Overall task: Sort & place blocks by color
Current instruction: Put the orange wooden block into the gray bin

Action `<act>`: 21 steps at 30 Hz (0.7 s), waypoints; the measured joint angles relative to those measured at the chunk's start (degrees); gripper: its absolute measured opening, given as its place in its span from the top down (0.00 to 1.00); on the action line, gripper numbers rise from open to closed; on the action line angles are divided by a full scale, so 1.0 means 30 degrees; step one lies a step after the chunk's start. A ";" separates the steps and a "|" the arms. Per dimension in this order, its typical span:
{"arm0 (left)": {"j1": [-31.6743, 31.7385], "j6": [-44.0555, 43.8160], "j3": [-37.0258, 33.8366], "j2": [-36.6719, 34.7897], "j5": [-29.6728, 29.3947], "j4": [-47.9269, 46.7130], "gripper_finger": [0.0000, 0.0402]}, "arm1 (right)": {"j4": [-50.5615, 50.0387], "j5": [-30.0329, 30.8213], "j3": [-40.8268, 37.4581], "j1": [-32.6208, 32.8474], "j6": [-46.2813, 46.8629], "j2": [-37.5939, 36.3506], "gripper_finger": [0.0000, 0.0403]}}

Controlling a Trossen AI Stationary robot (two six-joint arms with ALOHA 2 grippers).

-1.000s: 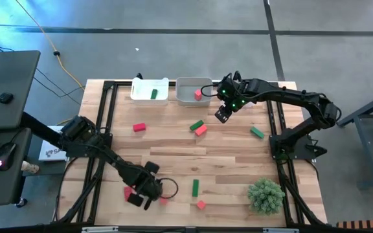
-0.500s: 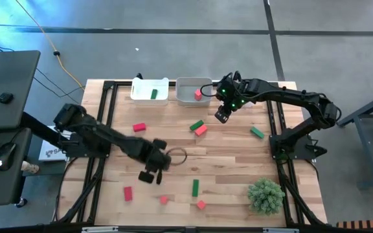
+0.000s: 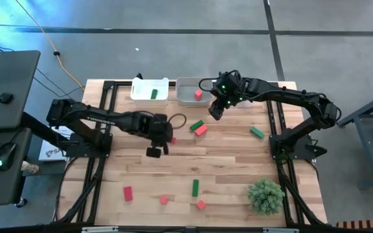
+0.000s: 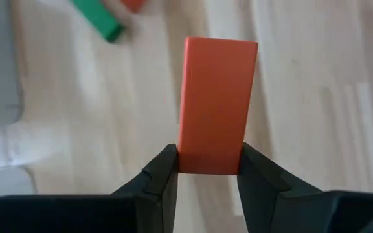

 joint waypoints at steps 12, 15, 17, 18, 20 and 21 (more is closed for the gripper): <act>0.3127 0.1019 0.0007 -0.0021 -0.0051 0.2941 0.76 | 0.4454 -0.2213 0.0000 -0.0087 0.3440 0.0000 0.45; 0.3590 0.1000 0.0007 -0.0021 -0.0051 0.4032 0.76 | 0.4665 -0.2298 0.0000 -0.0087 0.4509 0.0000 0.45; 0.3797 0.0979 0.0007 -0.0021 -0.0116 0.4834 0.76 | 0.4702 -0.2300 0.0000 -0.0087 0.5343 0.0007 0.45; 0.3871 0.0979 0.0007 -0.0021 -0.0289 0.5278 0.76 | 0.4711 -0.2299 0.0000 -0.0068 0.5770 0.0007 0.45; 0.3909 0.0975 0.0007 -0.0021 -0.0803 0.6184 0.76 | 0.4708 -0.2306 0.0000 -0.0036 0.6467 0.0007 0.45; 0.3909 0.0986 0.0007 -0.0021 -0.1045 0.6589 0.76 | 0.4711 -0.2306 0.0000 -0.0029 0.6782 0.0007 0.45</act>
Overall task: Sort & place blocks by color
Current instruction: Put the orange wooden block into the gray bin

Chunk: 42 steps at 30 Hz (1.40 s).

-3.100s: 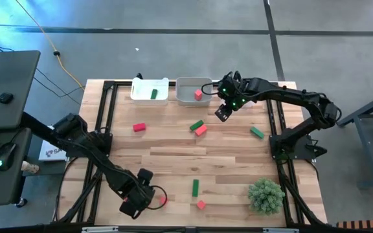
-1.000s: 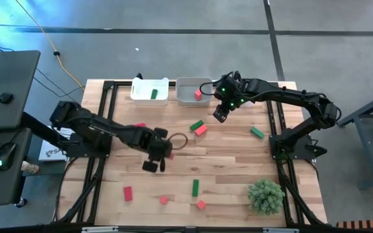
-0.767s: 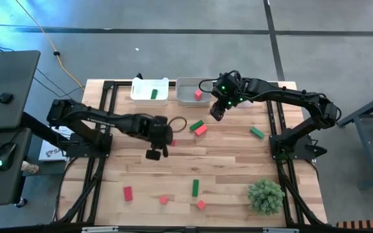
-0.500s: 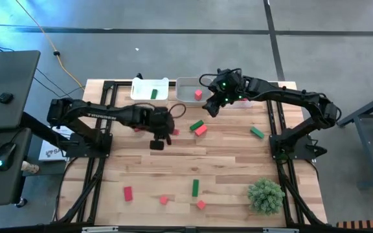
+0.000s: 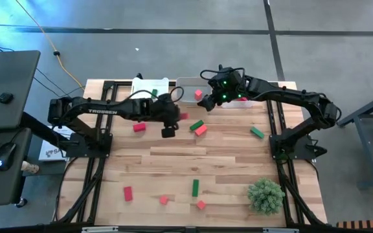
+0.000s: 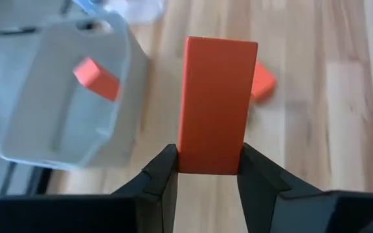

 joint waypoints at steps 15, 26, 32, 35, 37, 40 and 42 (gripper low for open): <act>-0.0015 0.0339 0.0000 0.0007 -0.0915 0.3025 0.75 | 0.1357 0.1322 0.0000 0.1612 0.2810 0.0000 0.45; -0.0492 0.0501 0.0000 0.0007 -0.0937 0.4623 0.75 | 0.1390 0.3537 0.0000 0.2867 0.4096 0.0007 0.45; -0.0881 0.1136 0.0000 0.0022 -0.1172 0.5714 0.75 | 0.1428 0.3548 0.0000 0.3191 0.4522 0.0007 0.45; -0.0969 0.1329 0.0000 0.0022 -0.1796 0.6266 0.75 | 0.1428 0.3558 0.0000 0.3362 0.4600 0.0007 0.48; -0.0969 0.1681 0.0000 0.0022 -0.1889 0.6495 0.75 | 0.1428 0.3761 0.0000 0.3486 0.4595 0.0007 0.53; -0.0962 0.2016 0.0000 0.0022 -0.1935 0.6551 0.75 | 0.1428 0.4234 0.0000 0.3622 0.4597 0.0007 0.63; -0.0962 0.2037 0.0000 0.0022 -0.1949 0.6537 0.75 | 0.1439 0.4289 0.0000 0.3636 0.4657 0.0007 0.71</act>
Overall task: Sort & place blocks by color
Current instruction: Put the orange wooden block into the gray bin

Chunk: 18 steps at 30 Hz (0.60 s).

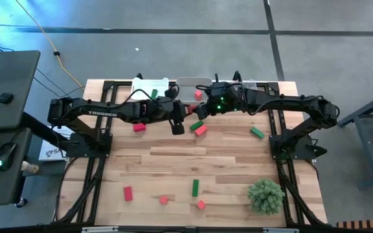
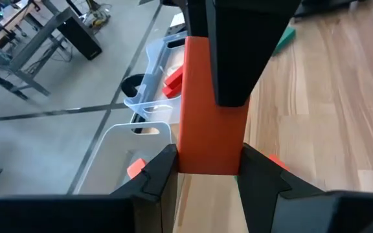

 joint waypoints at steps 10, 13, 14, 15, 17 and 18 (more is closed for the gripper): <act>0.0026 0.0065 0.0000 0.0007 -0.0174 -0.0007 0.71 | 0.0043 0.0335 0.0007 -0.0007 0.0458 0.0000 0.91; 0.0145 0.0005 0.0000 0.0007 -0.0044 0.0000 0.66 | 0.0053 0.0344 0.0007 -0.0044 0.0385 0.0000 0.89; 0.0171 0.0000 0.0000 0.0007 -0.0007 -0.0007 0.65 | 0.0046 0.0357 0.0007 -0.0066 0.0271 0.0000 0.90; 0.0182 -0.0040 0.0000 0.0007 0.0022 -0.0007 0.63 | 0.0035 0.0432 0.0007 -0.0066 0.0166 0.0000 0.90; 0.0189 -0.0051 0.0000 0.0007 0.0014 -0.0006 0.60 | -0.0079 0.0732 0.0007 -0.0114 -0.0294 0.0000 0.91; 0.0197 -0.0051 0.0000 0.0007 0.0000 -0.0007 0.59 | -0.0086 0.0710 0.0007 -0.0186 -0.0546 0.0005 0.91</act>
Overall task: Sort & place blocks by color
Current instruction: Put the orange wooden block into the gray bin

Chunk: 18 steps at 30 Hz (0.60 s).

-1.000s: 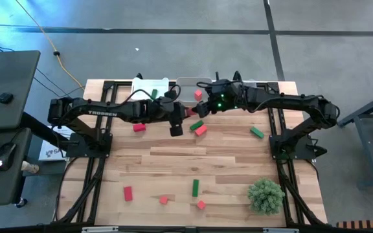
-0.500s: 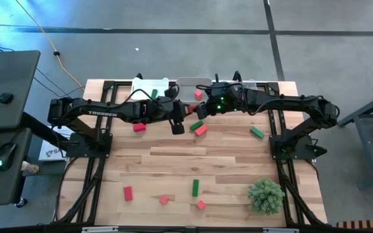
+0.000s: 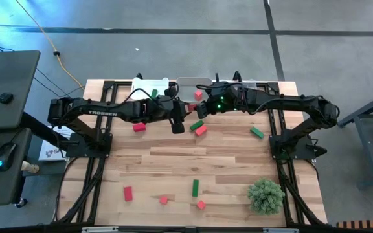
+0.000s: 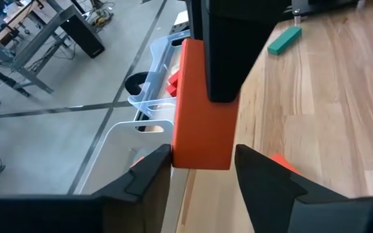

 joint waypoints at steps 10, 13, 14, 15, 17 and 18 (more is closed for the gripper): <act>0.0622 -0.1130 0.0000 0.0000 -0.1899 -0.0022 0.51 | -0.0638 0.0212 0.0000 -0.1907 -0.2150 0.0002 0.90; 0.1053 -0.1173 0.0000 0.0000 -0.2604 -0.0037 0.51 | -0.0692 0.0207 0.0000 -0.2760 -0.3405 0.0002 0.90; 0.1179 -0.1217 0.0000 0.0000 -0.2645 -0.0035 0.51 | -0.0661 0.0299 0.0000 -0.3065 -0.3921 0.0002 0.91; 0.1293 -0.1249 0.0000 0.0000 -0.2643 -0.0037 0.51 | -0.0623 0.0466 0.0000 -0.3396 -0.4420 0.0002 0.91; 0.1470 -0.1556 0.0000 0.0000 -0.2623 -0.0037 0.52 | -0.0511 0.0774 0.0000 -0.4073 -0.5238 0.0002 0.90; 0.1517 -0.1840 0.0000 0.0000 -0.2563 -0.0044 0.52 | -0.0427 0.0820 0.0000 -0.4424 -0.5636 0.0002 0.90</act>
